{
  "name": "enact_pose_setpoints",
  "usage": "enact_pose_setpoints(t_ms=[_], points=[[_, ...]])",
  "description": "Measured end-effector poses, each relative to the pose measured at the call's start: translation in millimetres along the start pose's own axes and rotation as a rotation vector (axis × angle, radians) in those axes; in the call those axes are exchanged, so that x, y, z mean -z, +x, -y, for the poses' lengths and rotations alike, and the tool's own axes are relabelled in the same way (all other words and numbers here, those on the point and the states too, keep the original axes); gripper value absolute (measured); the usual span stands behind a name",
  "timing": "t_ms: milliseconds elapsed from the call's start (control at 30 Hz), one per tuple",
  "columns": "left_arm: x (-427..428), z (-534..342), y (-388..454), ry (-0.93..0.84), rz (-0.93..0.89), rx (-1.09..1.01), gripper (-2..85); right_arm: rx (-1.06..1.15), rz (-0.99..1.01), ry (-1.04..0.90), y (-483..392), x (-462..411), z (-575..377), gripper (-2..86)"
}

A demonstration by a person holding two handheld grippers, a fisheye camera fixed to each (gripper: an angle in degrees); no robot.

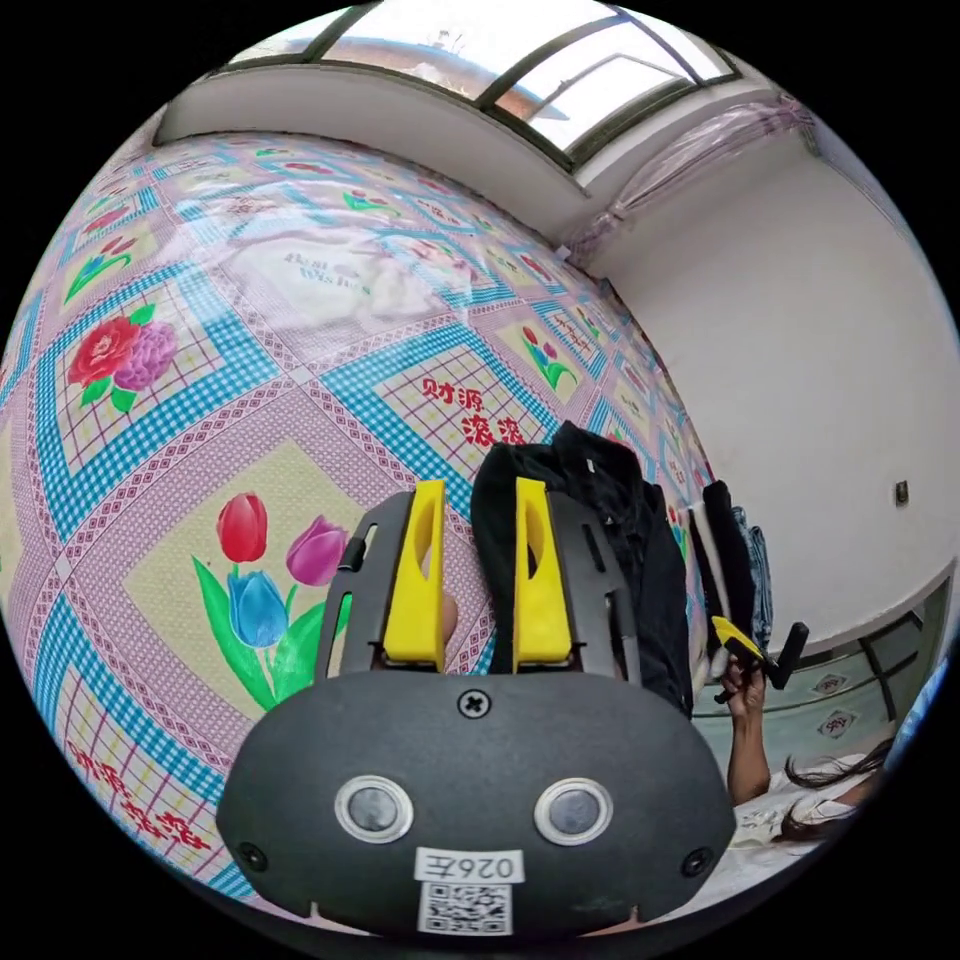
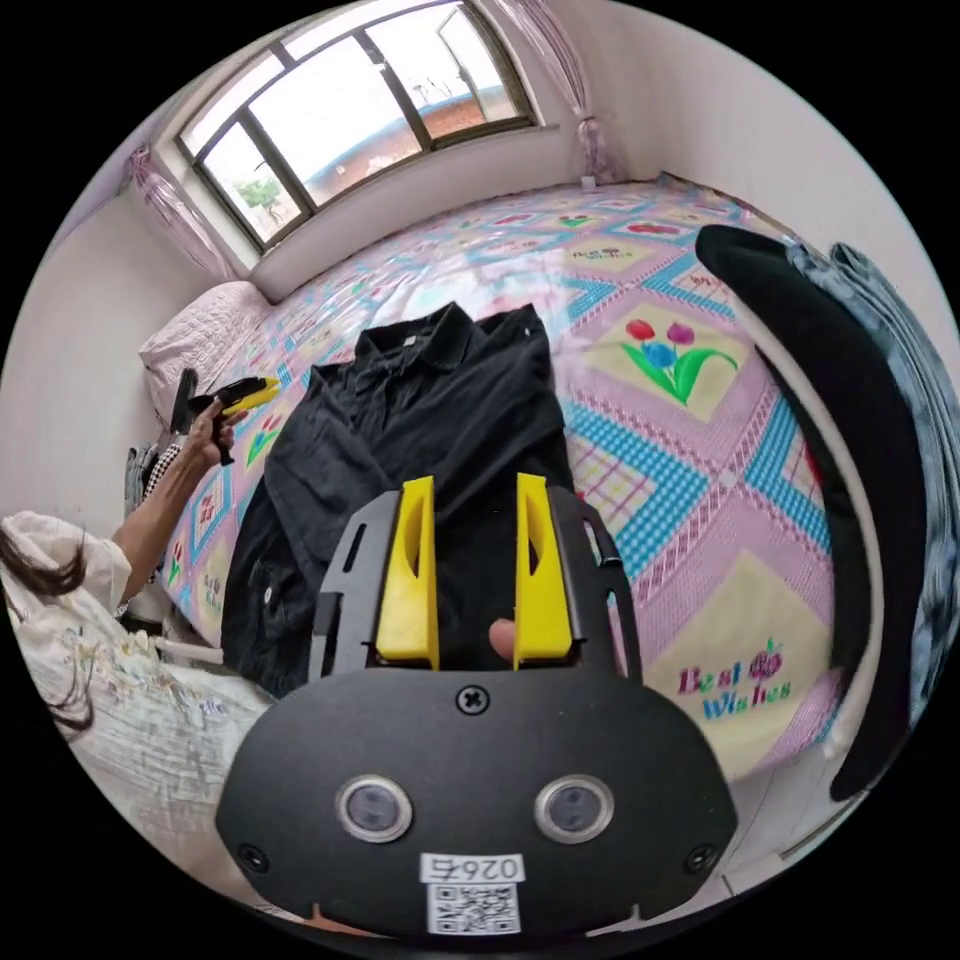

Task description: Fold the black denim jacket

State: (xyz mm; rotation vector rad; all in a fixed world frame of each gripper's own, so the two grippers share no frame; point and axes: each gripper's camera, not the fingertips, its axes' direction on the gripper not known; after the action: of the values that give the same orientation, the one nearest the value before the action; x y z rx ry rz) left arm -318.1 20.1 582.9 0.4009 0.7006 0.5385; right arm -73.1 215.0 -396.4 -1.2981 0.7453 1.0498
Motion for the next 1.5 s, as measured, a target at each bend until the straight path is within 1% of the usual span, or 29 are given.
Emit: enact_pose_setpoints(t_ms=[67,133,167,200,233,267,300,333,367,400,533,600,633,700,733,767,800,867,967,1033,1100,1133,1167,1200,1267,1300,1367,1433,1500], points=[[-25,28,0,-0.066,-0.032,-0.022,18.0,0.013,-0.008,-0.001,14,-23,41,9.4],[-49,48,7,-0.137,0.009,-0.054,20.9,0.0,0.0,-0.008,34,-52,86,10.1],[-67,58,14,-0.187,0.032,-0.085,20.5,-0.02,0.015,-0.023,49,-73,117,11.3],[-75,62,18,-0.214,0.046,-0.102,19.6,-0.049,0.02,-0.043,65,-95,148,12.6],[-94,68,26,-0.284,0.081,-0.145,13.9,-0.056,0.01,-0.054,71,-106,163,13.3],[-112,70,34,-0.361,0.13,-0.197,4.6,-0.076,-0.019,-0.078,83,-129,190,14.0],[-119,71,39,-0.392,0.149,-0.227,4.1,-0.088,-0.037,-0.119,94,-154,214,13.7],[-124,72,45,-0.406,0.194,-0.267,3.1,-0.081,-0.038,-0.155,98,-168,225,10.1],[-120,74,43,-0.394,0.195,-0.268,2.7,-0.02,0.007,-0.262,102,-194,241,3.0],[-117,74,38,-0.377,0.182,-0.255,2.5,-0.004,0.05,-0.304,111,-203,252,1.3],[-117,73,-25,-0.33,-0.078,-0.074,4.9,-0.095,0.17,-0.224,155,-203,245,1.8],[-104,68,-36,-0.278,-0.083,-0.043,8.0,-0.161,0.331,-0.17,188,-201,232,5.5],[-81,63,-38,-0.182,-0.038,-0.02,9.4,-0.175,0.358,-0.153,195,-198,228,5.7],[-45,53,-26,-0.034,-0.032,-0.04,9.0,-0.195,0.439,-0.092,217,-184,217,6.1],[-29,48,-6,0.054,-0.052,-0.082,7.3,-0.194,0.453,-0.079,221,-181,216,6.2],[-28,47,21,0.09,-0.073,-0.147,6.4,-0.192,0.478,-0.058,225,-178,216,6.5],[-34,49,38,0.082,-0.082,-0.188,6.4,-0.187,0.495,-0.043,227,-178,220,7.1],[-92,58,108,-0.061,-0.098,-0.356,10.7,-0.167,0.484,-0.056,223,-185,229,8.4],[-180,59,173,-0.22,-0.088,-0.486,15.3,-0.118,0.388,-0.136,208,-206,246,10.2],[-227,56,198,-0.315,-0.088,-0.532,16.1,-0.092,0.348,-0.167,199,-216,252,10.1],[-266,52,215,-0.394,-0.056,-0.569,13.7,-0.063,0.315,-0.199,189,-226,259,8.7],[-290,50,222,-0.449,-0.008,-0.587,9.0,-0.056,0.308,-0.205,187,-228,260,8.4],[-306,47,225,-0.497,0.043,-0.607,1.8,-0.047,0.299,-0.214,184,-231,263,6.0],[-309,47,225,-0.499,0.059,-0.61,1.3,-0.025,0.302,-0.236,180,-235,266,2.2],[-296,50,211,-0.422,0.004,-0.567,0.1,-0.014,0.278,-0.229,177,-234,267,-0.4],[-293,51,204,-0.403,-0.013,-0.541,-0.1,-0.001,0.248,-0.216,175,-231,267,-0.9],[-294,55,163,-0.374,-0.138,-0.401,-0.3,-0.002,0.227,-0.208,176,-236,266,-1.3],[-293,52,142,-0.348,-0.212,-0.339,-0.3,-0.04,0.278,-0.193,181,-242,265,-1.3],[-291,45,144,-0.317,-0.16,-0.415,0.0,-0.029,0.313,-0.142,180,-237,263,-1.2]])
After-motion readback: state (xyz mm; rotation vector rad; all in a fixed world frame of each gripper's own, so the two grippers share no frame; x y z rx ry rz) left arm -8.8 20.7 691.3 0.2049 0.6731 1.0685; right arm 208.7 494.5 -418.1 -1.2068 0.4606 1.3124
